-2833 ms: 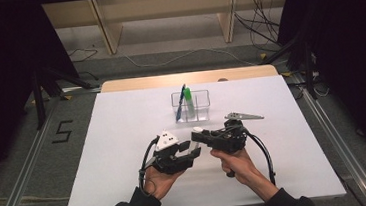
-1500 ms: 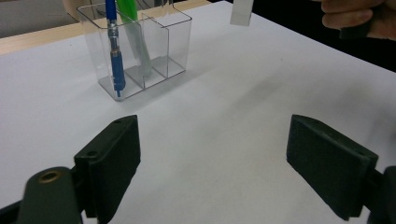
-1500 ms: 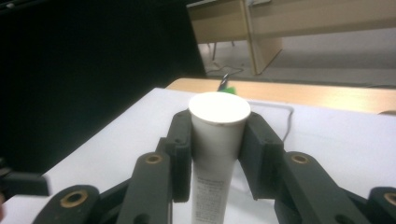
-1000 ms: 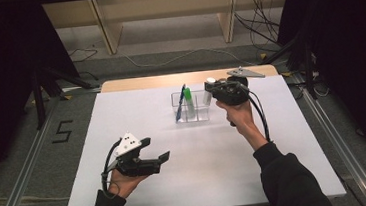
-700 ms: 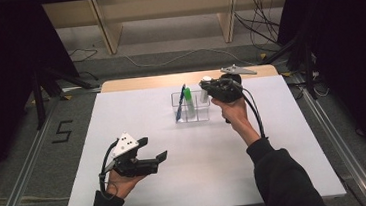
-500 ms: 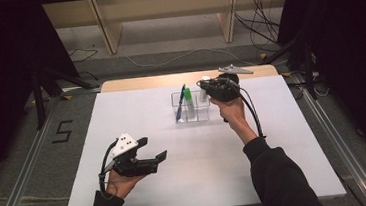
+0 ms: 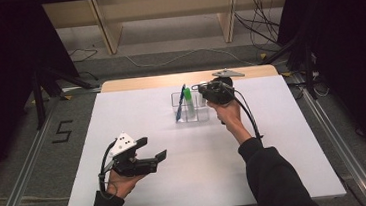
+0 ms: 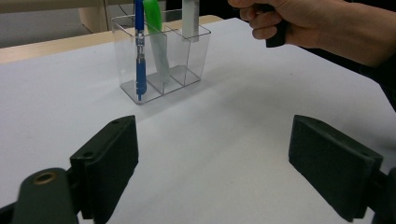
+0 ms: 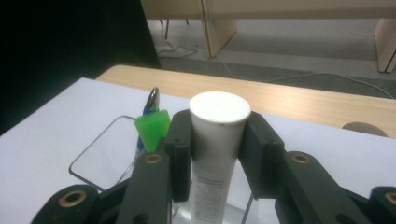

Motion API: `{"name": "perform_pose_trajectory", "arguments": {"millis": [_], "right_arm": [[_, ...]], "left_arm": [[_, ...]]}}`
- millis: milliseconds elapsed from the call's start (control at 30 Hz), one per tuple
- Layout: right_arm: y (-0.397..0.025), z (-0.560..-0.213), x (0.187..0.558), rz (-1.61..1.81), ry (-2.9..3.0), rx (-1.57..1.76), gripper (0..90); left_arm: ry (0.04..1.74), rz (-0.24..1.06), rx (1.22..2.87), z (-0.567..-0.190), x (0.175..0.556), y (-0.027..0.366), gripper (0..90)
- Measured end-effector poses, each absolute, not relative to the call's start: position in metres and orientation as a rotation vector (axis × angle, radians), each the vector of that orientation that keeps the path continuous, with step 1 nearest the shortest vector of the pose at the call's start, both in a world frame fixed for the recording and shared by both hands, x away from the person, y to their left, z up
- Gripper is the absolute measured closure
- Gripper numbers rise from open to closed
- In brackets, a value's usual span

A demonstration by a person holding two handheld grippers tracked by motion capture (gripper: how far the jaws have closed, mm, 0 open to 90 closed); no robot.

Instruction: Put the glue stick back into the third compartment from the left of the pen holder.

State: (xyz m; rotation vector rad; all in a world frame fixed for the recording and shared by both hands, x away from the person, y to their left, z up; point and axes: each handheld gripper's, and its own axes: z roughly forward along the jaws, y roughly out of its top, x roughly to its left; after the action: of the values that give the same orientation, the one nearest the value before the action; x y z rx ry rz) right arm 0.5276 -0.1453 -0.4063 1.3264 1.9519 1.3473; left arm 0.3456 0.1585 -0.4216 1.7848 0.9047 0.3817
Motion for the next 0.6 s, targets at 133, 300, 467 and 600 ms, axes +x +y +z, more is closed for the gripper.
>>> {"name": "perform_pose_trajectory", "arguments": {"millis": [133,300,467,600], "right_arm": [[-0.147,-0.409,0.529,1.351,1.967,1.368,51.8],[-0.154,-0.395,0.521,1.386,1.935,1.342,35.6],[-0.162,-0.379,0.506,1.393,1.949,1.281,32.1],[-0.165,-0.374,0.49,1.386,2.001,1.206,30.7]], "left_arm": [[0.908,0.388,1.784,-0.421,0.345,0.159,15.6],[0.912,0.386,1.786,-0.421,0.346,0.16,15.5],[0.916,0.38,1.79,-0.422,0.346,0.159,15.5],[0.921,0.373,1.787,-0.423,0.347,0.159,15.5]]}}
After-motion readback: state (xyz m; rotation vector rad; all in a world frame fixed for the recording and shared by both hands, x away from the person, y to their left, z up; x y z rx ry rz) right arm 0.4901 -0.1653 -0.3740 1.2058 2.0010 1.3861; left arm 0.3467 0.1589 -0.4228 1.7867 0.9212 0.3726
